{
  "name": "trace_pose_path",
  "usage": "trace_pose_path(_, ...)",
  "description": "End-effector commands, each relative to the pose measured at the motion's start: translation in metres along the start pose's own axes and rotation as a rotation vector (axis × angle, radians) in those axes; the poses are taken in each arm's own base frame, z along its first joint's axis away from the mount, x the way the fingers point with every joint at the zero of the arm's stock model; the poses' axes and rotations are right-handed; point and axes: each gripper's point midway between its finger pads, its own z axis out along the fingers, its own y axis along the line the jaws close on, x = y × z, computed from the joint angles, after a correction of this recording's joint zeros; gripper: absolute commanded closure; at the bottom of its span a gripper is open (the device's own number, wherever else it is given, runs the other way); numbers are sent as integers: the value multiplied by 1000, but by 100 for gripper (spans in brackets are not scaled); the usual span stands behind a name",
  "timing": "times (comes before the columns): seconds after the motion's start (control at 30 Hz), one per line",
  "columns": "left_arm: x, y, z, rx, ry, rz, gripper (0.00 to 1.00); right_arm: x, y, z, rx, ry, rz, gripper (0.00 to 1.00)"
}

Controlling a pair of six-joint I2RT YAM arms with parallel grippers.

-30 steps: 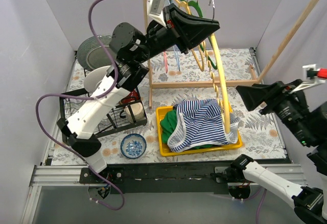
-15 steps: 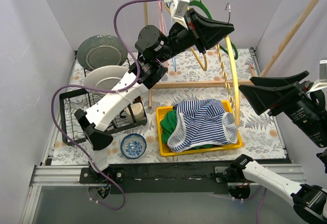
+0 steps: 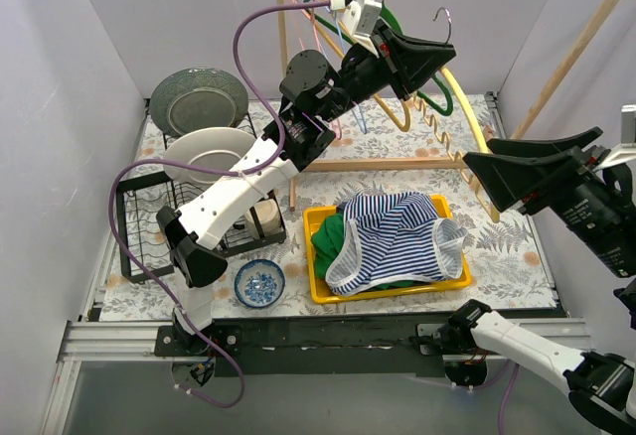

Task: Remove the tank top from the hanger
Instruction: Place the hanger at the clothesline.

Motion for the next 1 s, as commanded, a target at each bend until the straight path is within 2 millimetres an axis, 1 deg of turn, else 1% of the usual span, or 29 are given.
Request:
trace_pose_path(0.0, -40, -13, 0, -3, -92, 33, 100, 27, -35, 21, 146, 89, -78, 32)
trace_pose_path(0.03, -40, -12, 0, -9, -90, 31, 100, 31, -41, 23, 168, 104, -97, 34)
trace_pose_path(0.07, -40, -12, 0, -12, -90, 33, 100, 36, -48, 25, 199, 119, -106, 41)
trace_pose_path(0.13, -39, -12, -1, -14, -85, 33, 100, 41, -56, 24, 234, 130, -120, 48)
trace_pose_path(0.17, -39, -11, -1, -19, -85, 36, 100, 40, -62, 22, 262, 120, -129, 57)
trace_pose_path(0.2, -36, -10, -2, -24, -78, 35, 100, 38, -64, 20, 269, 106, -134, 62)
trace_pose_path(0.23, -38, -11, -4, -24, -78, 38, 100, 36, -65, 18, 278, 91, -139, 67)
trace_pose_path(0.27, -39, -13, -5, -24, -80, 39, 100, 33, -65, 16, 274, 80, -148, 74)
trace_pose_path(0.3, -35, -11, -5, -29, -72, 38, 100, 31, -64, 13, 269, 66, -153, 78)
trace_pose_path(0.33, -39, -13, -7, -26, -79, 40, 100, 29, -63, 13, 262, 56, -156, 81)
trace_pose_path(0.37, -39, -14, -8, -25, -78, 42, 100, 27, -63, 11, 262, 50, -160, 92)
trace_pose_path(0.4, -40, -15, -8, -21, -78, 38, 100, 25, -62, 9, 259, 42, -165, 99)
trace_pose_path(0.43, -38, -15, -10, -21, -75, 35, 100, 21, -60, 8, 250, 26, -165, 99)
trace_pose_path(0.47, -43, -18, -11, -14, -83, 35, 100, 20, -57, 9, 234, 19, -164, 99)
trace_pose_path(0.5, -43, -21, -13, -6, -83, 34, 100, 15, -53, 5, 216, -3, -164, 99)
trace_pose_path(0.53, -41, -20, -14, -7, -80, 31, 100, 17, -53, 4, 206, -9, -163, 99)
trace_pose_path(0.57, -47, -24, -16, 0, -87, 31, 98, 8, -47, 4, 181, -52, -159, 99)
trace_pose_path(0.6, -47, -26, -17, 2, -84, 29, 94, 4, -44, -1, 169, -74, -157, 99)
trace_pose_path(0.63, -47, -27, -19, 5, -80, 30, 86, 2, -42, -2, 160, -87, -156, 99)
trace_pose_path(0.67, -48, -28, -21, 6, -79, 27, 82, -1, -39, -4, 145, -101, -156, 99)
trace_pose_path(0.7, -56, -34, -25, 14, -89, 31, 78, -4, -37, -7, 136, -111, -155, 99)
trace_pose_path(0.73, -60, -36, -27, 15, -95, 32, 74, -6, -35, -9, 129, -118, -161, 99)
trace_pose_path(0.77, -57, -35, -29, 10, -87, 31, 66, -10, -31, -11, 110, -134, -159, 99)
trace_pose_path(0.8, -67, -42, -34, 20, -102, 35, 62, -14, -28, -15, 97, -153, -159, 99)
trace_pose_path(0.83, -72, -45, -36, 22, -114, 38, 58, -16, -26, -17, 84, -162, -161, 99)
trace_pose_path(0.87, -67, -42, -39, 15, -106, 36, 48, -17, -22, -18, 62, -170, -163, 99)
trace_pose_path(0.9, -71, -45, -43, 16, -118, 38, 44, -22, -18, -23, 45, -193, -161, 99)
trace_pose_path(0.93, -85, -52, -48, 26, -149, 46, 40, -24, -15, -25, 31, -200, -160, 99)
trace_pose_path(0.97, -87, -54, -51, 26, -153, 44, 35, -25, -13, -26, 22, -204, -153, 99)
